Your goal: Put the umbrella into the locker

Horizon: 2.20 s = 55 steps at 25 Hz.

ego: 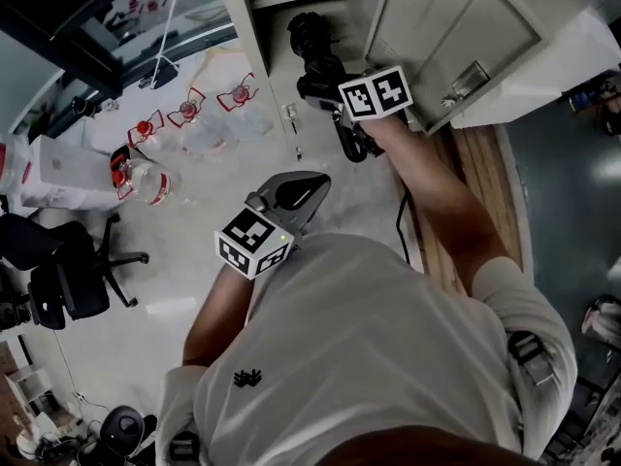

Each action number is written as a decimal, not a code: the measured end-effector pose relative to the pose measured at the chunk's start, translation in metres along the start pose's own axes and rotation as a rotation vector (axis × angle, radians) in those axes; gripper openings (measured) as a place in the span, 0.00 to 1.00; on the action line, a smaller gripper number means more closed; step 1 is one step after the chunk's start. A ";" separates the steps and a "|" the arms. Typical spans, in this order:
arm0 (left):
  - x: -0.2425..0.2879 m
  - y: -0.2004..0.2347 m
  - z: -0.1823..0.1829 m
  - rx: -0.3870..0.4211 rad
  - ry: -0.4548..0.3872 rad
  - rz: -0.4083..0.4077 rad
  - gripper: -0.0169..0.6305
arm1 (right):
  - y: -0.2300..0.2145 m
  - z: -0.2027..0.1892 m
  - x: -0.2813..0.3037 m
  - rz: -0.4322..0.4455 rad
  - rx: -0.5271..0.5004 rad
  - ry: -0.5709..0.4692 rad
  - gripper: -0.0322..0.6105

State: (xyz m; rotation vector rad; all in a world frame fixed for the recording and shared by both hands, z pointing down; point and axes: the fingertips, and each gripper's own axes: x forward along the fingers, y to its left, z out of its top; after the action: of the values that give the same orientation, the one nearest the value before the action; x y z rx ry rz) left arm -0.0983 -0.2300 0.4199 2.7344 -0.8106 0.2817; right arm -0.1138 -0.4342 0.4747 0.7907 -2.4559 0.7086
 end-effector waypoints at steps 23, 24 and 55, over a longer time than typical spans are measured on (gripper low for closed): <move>-0.008 0.109 0.007 0.016 0.051 -0.094 0.11 | -0.098 0.084 0.110 -0.213 -0.044 0.026 0.56; -0.008 0.112 0.009 0.018 0.050 -0.096 0.11 | -0.100 0.086 0.112 -0.220 -0.046 0.028 0.56; -0.008 0.109 -0.004 0.014 0.102 -0.172 0.11 | -0.112 0.070 0.108 -0.323 -0.109 0.042 0.58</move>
State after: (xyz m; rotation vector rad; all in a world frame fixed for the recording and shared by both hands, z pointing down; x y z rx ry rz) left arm -0.1659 -0.3127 0.4443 2.7551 -0.5456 0.3876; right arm -0.1403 -0.5970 0.5188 1.0841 -2.2340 0.4621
